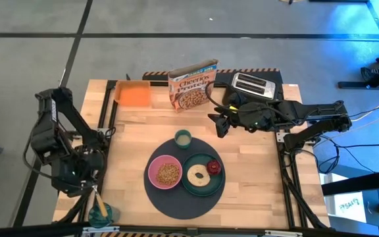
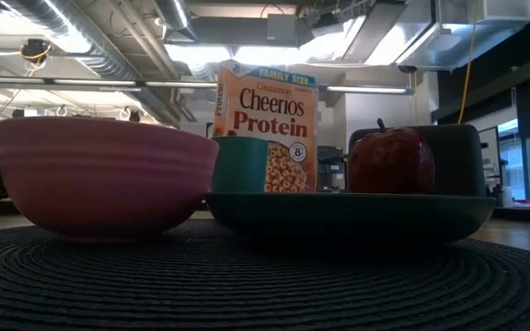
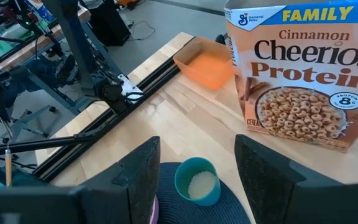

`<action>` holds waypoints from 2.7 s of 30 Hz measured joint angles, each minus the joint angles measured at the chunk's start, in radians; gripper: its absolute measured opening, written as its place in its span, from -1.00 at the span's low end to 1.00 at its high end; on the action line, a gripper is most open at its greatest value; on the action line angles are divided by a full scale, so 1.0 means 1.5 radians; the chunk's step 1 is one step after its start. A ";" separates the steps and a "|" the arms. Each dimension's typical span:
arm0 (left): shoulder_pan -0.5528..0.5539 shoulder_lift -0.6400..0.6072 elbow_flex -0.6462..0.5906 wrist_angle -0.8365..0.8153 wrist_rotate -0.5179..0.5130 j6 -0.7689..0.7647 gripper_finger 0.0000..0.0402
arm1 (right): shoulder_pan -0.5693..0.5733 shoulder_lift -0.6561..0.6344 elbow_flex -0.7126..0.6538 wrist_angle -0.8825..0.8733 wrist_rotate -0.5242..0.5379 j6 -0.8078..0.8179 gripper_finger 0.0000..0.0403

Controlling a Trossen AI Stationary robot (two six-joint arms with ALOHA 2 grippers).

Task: Arrange a breakfast setting
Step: Put the spoon on the table mat to the left of the pink bowl

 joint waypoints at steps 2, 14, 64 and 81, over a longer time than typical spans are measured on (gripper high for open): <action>0.000 0.000 0.021 -0.017 -0.004 0.009 -1.00 | 0.000 0.000 0.000 0.001 0.000 0.000 -0.02; 0.043 -0.006 0.147 -0.054 -0.195 0.106 -1.00 | 0.000 0.063 0.001 0.186 -0.114 -0.041 -0.02; 0.650 0.188 0.151 0.404 -0.062 0.621 -0.98 | -0.066 0.144 0.000 0.220 -0.373 -0.339 -0.69; 0.649 0.116 0.151 0.387 -0.203 0.548 -0.25 | -0.072 0.136 0.000 0.238 -0.222 -0.282 -0.99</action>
